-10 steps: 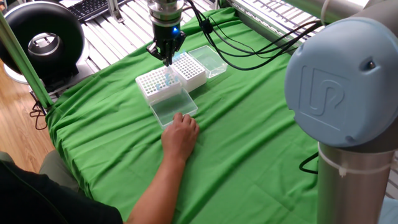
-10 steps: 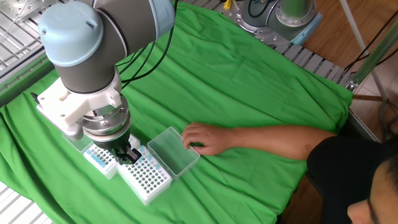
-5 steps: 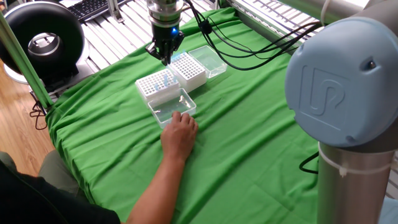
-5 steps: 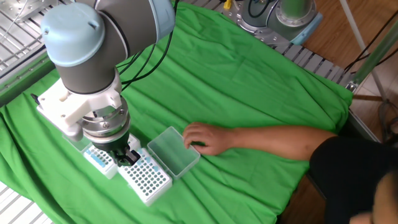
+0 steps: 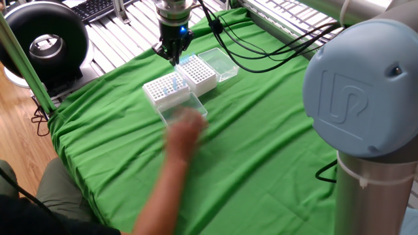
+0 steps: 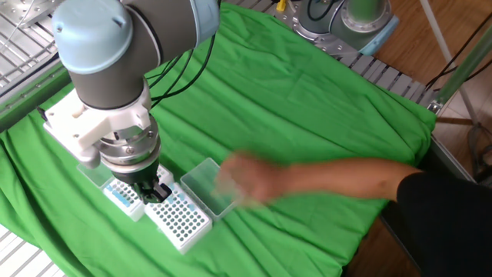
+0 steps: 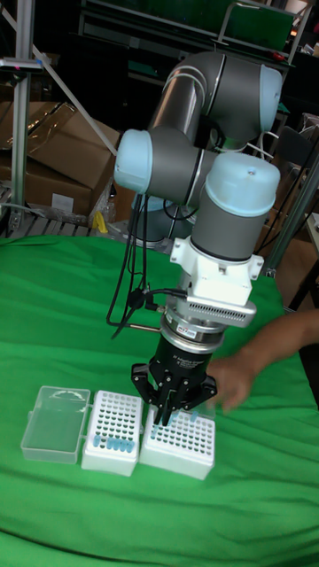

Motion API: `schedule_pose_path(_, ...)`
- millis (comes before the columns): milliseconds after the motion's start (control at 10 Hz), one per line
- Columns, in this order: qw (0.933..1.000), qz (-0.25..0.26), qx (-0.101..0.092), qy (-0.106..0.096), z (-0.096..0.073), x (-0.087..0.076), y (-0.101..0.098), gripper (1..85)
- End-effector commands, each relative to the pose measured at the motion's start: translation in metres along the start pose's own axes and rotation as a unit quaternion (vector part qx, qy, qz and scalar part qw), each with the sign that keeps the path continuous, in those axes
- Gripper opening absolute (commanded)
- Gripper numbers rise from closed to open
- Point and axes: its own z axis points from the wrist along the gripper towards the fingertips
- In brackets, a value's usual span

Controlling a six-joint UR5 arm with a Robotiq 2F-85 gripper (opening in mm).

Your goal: Insert a medium pipette tip into the holder for medium pipette tips

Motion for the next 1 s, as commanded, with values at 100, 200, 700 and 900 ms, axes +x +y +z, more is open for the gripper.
schedule_pose_path(100, 0.9999, 0.009, -0.007, 0.01, -0.018, 0.001, 0.004, 1.0)
schedule_pose_path(200, 0.9998, 0.01, -0.007, 0.015, -0.025, 0.0, 0.005, 1.0)
schedule_pose_path(700, 0.9993, -0.009, 0.01, 0.034, -0.055, -0.01, -0.004, 1.0)
schedule_pose_path(900, 0.9984, -0.031, 0.021, 0.042, -0.069, -0.016, -0.016, 1.0)
